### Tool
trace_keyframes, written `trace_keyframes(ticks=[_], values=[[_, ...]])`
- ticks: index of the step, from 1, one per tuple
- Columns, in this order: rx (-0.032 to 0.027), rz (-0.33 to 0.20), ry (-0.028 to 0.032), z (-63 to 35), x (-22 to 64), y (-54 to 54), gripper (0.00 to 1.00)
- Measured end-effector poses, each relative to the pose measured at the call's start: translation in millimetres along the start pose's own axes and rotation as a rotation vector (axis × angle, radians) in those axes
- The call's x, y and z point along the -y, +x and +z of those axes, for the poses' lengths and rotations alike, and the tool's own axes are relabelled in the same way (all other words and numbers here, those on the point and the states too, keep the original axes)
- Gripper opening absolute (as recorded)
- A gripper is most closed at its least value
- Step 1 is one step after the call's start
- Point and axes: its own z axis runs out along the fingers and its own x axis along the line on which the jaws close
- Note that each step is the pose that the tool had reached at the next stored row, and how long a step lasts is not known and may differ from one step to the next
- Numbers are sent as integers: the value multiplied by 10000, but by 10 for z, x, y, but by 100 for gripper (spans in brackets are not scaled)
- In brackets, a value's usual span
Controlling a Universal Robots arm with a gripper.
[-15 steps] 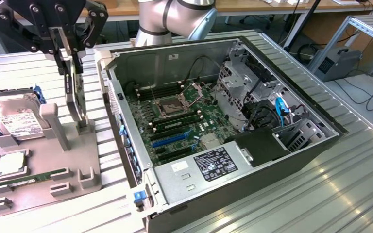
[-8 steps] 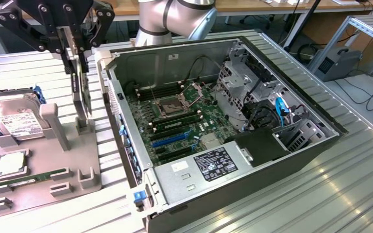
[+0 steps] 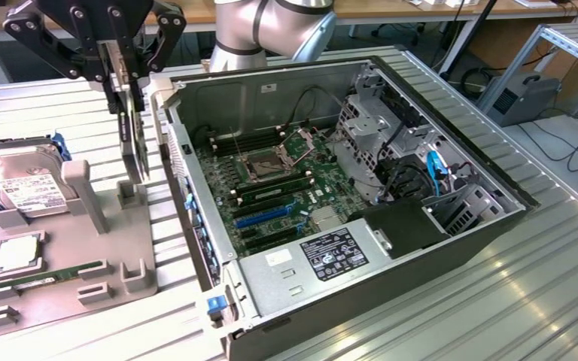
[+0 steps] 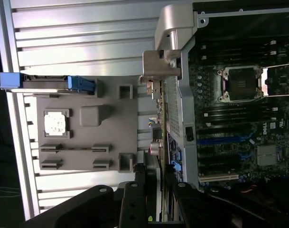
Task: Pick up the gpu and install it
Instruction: 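Pick up the gpu and move the gpu toward the slot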
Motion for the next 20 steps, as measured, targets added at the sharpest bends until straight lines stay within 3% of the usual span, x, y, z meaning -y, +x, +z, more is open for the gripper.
trace_keyframes(ticks=[20], values=[[0,0,0,6,-16,-194,27]])
